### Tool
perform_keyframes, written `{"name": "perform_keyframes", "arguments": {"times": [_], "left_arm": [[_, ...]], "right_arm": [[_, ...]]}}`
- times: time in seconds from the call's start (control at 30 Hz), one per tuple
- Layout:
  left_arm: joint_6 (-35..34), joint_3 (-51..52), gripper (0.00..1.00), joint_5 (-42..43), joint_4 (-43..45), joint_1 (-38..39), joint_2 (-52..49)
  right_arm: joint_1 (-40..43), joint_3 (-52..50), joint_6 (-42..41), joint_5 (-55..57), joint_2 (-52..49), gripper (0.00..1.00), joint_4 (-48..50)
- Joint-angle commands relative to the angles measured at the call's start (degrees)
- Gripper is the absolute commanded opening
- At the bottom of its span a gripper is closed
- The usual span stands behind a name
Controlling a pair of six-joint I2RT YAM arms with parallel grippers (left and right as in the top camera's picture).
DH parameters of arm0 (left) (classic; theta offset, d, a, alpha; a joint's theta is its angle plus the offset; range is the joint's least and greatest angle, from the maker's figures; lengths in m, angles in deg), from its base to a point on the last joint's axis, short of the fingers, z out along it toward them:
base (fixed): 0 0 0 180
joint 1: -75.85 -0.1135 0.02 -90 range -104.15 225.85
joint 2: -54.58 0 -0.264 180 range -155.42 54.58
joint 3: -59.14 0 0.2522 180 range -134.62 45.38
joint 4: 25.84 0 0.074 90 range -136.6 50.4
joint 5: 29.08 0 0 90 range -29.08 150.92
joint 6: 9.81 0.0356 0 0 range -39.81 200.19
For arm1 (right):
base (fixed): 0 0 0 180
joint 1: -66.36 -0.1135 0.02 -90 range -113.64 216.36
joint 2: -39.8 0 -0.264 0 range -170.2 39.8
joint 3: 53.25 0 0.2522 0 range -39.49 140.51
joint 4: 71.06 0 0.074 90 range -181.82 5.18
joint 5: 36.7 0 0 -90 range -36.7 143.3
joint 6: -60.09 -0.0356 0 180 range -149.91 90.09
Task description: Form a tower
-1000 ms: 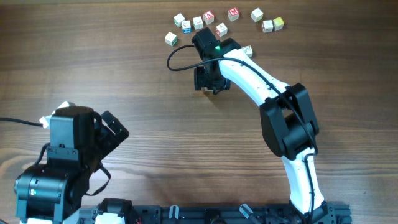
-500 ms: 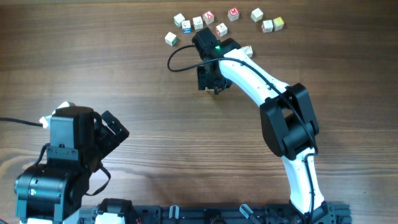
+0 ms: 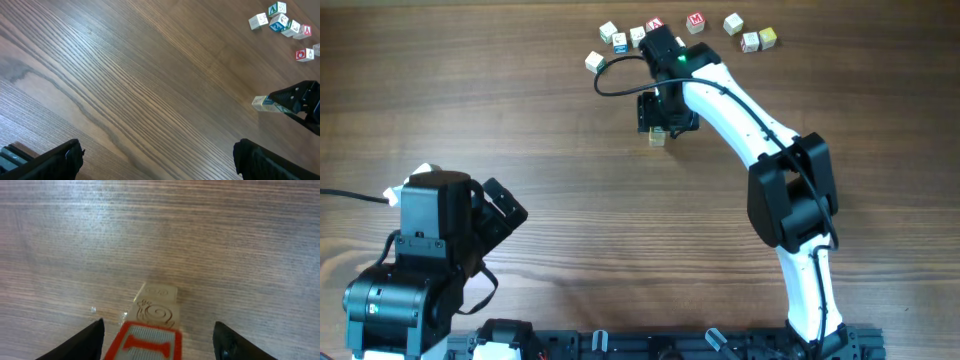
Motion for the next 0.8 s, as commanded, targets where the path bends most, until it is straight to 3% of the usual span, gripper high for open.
{"name": "perform_keyframes", "arguments": {"times": [0.0, 0.3, 0.77], "left_arm": [[-0.5, 0.2, 1.00, 0.1, 0.0, -0.3, 0.0], [-0.5, 0.2, 1.00, 0.1, 0.0, -0.3, 0.0], [-0.5, 0.2, 1.00, 0.1, 0.0, -0.3, 0.0]], "right_arm": [[0.4, 1.0, 0.5, -2.3, -4.1, 0.67, 0.5], [-0.6, 1.0, -1.8, -2.2, -5.0, 0.61, 1.0], [-1.3, 1.0, -1.9, 0.1, -5.0, 0.35, -0.1]]}}
